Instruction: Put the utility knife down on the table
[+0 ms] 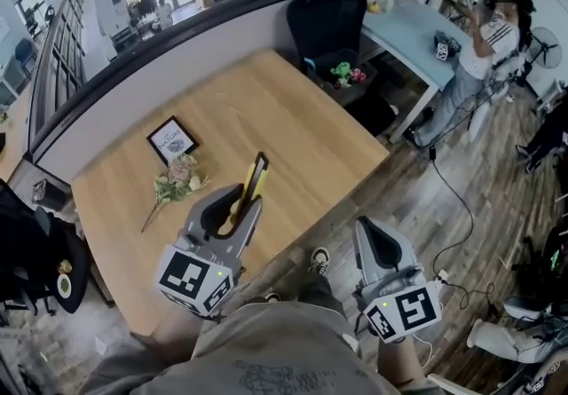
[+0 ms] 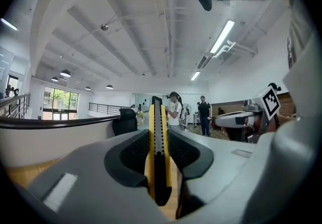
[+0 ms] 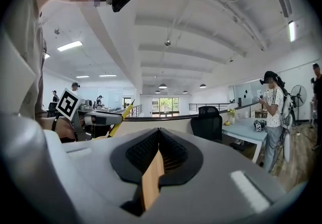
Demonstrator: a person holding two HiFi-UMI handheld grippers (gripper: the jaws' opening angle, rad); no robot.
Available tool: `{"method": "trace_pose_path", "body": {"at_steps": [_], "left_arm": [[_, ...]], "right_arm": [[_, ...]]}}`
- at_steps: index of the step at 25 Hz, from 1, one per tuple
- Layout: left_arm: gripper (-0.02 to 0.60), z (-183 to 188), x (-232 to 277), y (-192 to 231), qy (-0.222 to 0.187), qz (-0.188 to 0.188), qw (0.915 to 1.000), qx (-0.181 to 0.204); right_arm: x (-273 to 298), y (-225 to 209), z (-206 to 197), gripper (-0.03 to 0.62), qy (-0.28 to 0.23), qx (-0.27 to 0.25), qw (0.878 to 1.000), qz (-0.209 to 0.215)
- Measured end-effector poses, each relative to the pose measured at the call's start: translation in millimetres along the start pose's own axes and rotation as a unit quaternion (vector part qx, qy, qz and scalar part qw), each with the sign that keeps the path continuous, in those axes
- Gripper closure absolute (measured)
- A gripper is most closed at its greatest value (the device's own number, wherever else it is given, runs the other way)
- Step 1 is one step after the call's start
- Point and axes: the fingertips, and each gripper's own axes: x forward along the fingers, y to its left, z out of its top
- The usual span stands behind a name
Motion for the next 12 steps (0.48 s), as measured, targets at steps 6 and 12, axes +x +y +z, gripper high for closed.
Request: {"method": "trace_pose_path", "body": {"at_steps": [6, 12], "left_arm": [[0.468, -1, 67, 8, 0.018, 0.027, 0.9995, -0.004], [0.468, 9, 138, 5, 0.022, 0.058, 0.9981, -0.002]], "right_arm": [[38, -66, 2, 0.583, 0.007, 0.010, 0.999, 0.030], [70, -140, 7, 0.583, 0.012, 0.011, 0.998, 0.064]]}}
